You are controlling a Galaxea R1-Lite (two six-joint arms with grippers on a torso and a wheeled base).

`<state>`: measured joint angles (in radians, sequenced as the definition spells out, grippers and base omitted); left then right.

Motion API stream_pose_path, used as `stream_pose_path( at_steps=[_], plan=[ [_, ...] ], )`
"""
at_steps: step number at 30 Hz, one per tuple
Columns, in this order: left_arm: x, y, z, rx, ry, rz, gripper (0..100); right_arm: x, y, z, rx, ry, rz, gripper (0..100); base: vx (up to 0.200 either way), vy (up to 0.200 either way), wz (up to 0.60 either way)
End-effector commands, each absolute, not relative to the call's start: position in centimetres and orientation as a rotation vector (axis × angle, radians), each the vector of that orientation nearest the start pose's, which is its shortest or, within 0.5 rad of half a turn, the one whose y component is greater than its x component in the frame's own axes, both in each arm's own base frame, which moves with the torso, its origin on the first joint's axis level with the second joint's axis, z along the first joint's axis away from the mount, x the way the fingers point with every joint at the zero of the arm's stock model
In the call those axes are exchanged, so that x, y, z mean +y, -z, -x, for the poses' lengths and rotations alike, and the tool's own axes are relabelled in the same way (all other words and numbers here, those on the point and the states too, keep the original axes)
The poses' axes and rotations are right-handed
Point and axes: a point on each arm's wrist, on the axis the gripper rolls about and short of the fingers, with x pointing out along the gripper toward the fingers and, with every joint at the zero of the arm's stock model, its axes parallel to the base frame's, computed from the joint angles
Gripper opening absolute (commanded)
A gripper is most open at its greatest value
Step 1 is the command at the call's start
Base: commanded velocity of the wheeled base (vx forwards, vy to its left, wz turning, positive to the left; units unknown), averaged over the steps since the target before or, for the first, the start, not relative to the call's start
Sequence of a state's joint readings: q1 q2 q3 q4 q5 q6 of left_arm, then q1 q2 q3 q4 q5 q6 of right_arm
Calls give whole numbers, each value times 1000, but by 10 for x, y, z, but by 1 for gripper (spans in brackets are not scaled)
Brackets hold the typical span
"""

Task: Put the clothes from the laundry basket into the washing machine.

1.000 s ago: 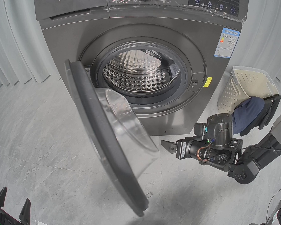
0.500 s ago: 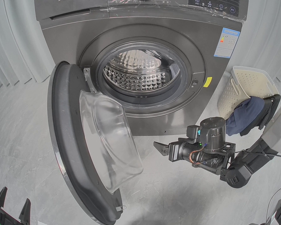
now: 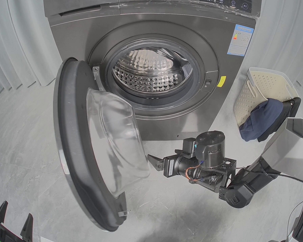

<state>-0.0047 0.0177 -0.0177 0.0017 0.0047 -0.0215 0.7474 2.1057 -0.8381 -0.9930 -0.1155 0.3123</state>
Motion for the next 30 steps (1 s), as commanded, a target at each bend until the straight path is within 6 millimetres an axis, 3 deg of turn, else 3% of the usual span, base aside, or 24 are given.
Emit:
stream_pose_path(
  at_steps=[1,9,12,15,22,30],
  plan=[
    [0,-76,22,6,-2,23,100,262,-89,-273,319,-627,-200,100,0,0,0],
    [0,-76,22,6,0,21,100,263,-83,-281,311,-618,-206,100,0,0,0],
    [0,-76,22,6,0,21,100,267,-82,-286,306,-619,-209,100,-200,0,0],
    [0,-76,22,6,0,21,100,276,-70,-283,329,-649,-191,100,-200,0,0],
    [0,-76,22,6,0,23,100,305,-62,-271,305,-756,-211,100,0,0,0],
    [0,-76,22,6,0,23,100,319,-72,-276,213,-793,-260,100,0,0,0]
  ],
)
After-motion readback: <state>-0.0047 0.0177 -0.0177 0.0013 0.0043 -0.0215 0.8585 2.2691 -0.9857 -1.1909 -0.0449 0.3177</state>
